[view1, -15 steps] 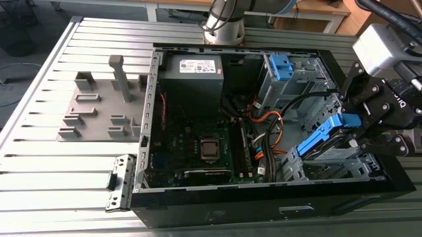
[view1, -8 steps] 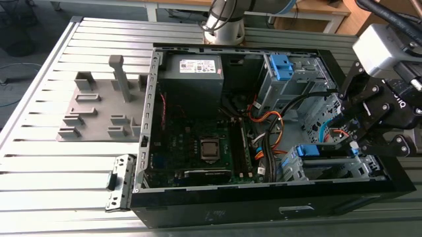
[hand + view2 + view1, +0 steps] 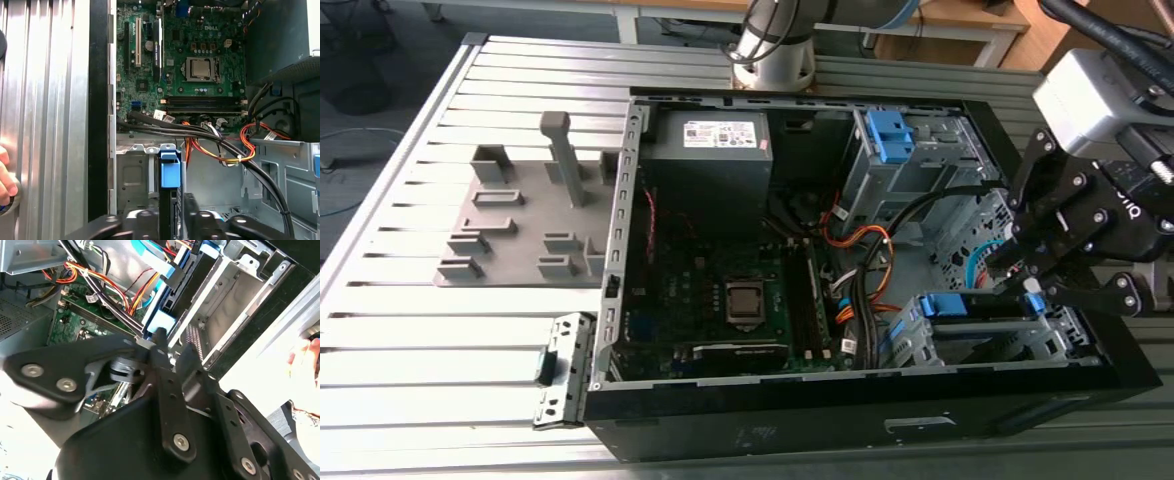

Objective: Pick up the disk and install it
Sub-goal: 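Insert the disk into the insertion slot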

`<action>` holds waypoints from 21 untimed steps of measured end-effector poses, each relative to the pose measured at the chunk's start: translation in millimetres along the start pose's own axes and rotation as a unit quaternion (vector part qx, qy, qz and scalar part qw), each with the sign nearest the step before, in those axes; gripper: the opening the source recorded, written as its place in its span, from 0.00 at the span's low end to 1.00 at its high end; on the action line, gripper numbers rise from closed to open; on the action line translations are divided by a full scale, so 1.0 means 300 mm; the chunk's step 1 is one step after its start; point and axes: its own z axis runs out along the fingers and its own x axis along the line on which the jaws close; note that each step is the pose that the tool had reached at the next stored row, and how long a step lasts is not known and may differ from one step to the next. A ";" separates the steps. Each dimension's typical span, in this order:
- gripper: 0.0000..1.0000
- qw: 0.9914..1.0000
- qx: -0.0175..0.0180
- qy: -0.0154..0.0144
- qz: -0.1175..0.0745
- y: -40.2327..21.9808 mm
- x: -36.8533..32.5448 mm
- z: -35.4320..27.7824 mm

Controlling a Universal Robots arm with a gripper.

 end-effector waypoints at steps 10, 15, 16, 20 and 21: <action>0.11 1.000 0.000 0.000 0.000 0.000 0.000 0.001; 0.11 1.000 0.000 0.000 0.000 0.000 0.000 0.002; 0.11 1.000 0.000 0.000 0.000 0.000 0.000 0.002; 0.11 1.000 0.000 0.000 0.000 -0.009 0.001 0.016; 0.11 1.000 0.000 0.000 0.000 -0.013 0.002 0.021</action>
